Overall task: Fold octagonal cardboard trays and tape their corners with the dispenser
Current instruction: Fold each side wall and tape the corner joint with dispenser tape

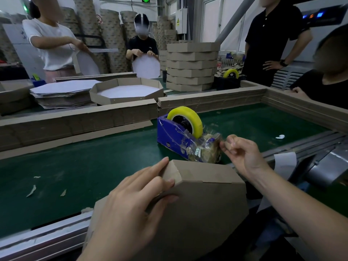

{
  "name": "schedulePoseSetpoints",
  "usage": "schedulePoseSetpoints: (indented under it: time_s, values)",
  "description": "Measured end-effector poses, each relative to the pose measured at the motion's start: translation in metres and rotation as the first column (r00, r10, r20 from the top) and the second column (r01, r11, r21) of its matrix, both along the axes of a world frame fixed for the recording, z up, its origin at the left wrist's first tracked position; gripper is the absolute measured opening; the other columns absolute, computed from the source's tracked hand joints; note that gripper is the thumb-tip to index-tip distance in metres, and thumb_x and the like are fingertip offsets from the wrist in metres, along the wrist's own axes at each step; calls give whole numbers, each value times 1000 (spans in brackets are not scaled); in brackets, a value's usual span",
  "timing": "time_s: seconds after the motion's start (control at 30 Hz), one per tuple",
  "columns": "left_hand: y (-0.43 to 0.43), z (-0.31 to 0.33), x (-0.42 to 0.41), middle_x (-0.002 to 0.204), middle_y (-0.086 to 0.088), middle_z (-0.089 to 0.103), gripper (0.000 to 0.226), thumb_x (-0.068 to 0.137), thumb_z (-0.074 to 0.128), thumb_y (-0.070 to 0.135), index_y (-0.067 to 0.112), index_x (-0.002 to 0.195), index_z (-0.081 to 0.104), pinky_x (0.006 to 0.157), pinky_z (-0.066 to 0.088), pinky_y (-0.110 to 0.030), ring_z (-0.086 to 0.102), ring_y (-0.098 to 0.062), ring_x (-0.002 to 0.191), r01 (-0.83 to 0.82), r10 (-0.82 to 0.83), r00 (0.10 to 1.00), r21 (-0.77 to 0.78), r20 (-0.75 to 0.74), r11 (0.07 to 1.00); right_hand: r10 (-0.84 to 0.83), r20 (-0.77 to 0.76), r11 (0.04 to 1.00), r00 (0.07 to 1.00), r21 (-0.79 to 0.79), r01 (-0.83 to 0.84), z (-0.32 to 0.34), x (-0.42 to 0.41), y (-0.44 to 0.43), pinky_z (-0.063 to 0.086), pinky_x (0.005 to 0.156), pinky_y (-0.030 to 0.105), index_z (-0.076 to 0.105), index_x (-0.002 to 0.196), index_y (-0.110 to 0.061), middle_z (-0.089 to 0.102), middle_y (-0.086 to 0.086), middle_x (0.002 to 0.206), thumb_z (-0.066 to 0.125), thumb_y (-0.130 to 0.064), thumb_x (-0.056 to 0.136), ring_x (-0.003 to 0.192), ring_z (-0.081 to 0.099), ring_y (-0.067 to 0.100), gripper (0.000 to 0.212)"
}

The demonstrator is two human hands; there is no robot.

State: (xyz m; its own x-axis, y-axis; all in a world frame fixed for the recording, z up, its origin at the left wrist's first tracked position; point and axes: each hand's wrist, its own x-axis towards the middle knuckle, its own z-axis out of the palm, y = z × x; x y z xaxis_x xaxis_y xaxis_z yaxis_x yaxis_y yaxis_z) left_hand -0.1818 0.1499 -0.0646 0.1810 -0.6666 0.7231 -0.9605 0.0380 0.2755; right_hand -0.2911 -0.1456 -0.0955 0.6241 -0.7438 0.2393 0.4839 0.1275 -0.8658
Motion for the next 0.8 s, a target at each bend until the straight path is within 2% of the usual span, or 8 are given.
schedulePoseSetpoints:
  time_s: [0.07,0.13,0.27,0.37,0.5,0.67,0.73,0.8]
  values:
    - [0,1,-1,138,11,56,13,87,57,41,32,96,57,78,56,-38,62,-11,114,3,-3,1000,-1,-5,1000,-63,-113,996,992,-64,56,-6,-3,-2,54,71,24,41,58,-6,44,1,66,41,14,86,59,47,7,35]
    - [0,2,-2,137,9,57,13,86,58,39,31,97,58,79,56,-38,63,-13,113,11,-11,1000,-3,-13,1000,-165,-274,965,947,-246,97,-7,-9,-7,53,65,23,46,52,-4,46,3,78,51,11,90,65,50,11,41]
    - [1,2,-2,136,10,58,18,87,58,40,24,93,62,78,55,-36,63,-12,112,6,-6,999,7,-34,1000,-523,-478,714,706,-698,57,9,-28,-14,48,65,31,57,60,-5,59,5,78,67,3,85,66,57,22,28]
    - [3,2,-3,135,14,57,21,86,60,43,23,91,61,80,53,-31,60,-4,115,9,-8,998,7,-67,1000,-579,-578,624,575,-768,-144,38,-46,-7,48,59,29,63,72,-15,66,0,65,67,-13,88,59,62,16,17]
    - [3,2,-5,133,18,57,22,83,62,47,29,91,53,80,54,-31,59,0,115,7,-7,994,4,-112,1000,-471,-646,541,602,-750,-381,95,-47,27,46,53,14,65,79,-22,69,-13,69,66,-25,87,57,62,2,9]
    - [5,3,-8,133,20,57,23,81,62,51,33,91,51,81,54,-30,59,0,114,-13,14,991,9,-134,1000,-22,-718,484,696,-617,-621,138,-21,84,48,57,18,63,81,-20,64,-7,68,61,-27,90,58,56,5,11]
    - [5,4,-8,132,19,57,24,81,62,50,32,91,51,81,53,-29,59,0,114,-17,18,991,10,-135,1000,133,-737,483,662,-535,-693,141,-7,97,45,55,16,62,80,-16,61,-6,66,59,-19,94,58,53,9,15]
    - [6,4,-9,130,18,58,25,81,62,50,30,91,52,82,53,-28,59,0,114,-22,24,991,14,-129,1000,187,-792,466,582,-450,-762,137,8,103,42,53,16,62,76,-14,58,-2,65,59,-13,94,59,50,13,17]
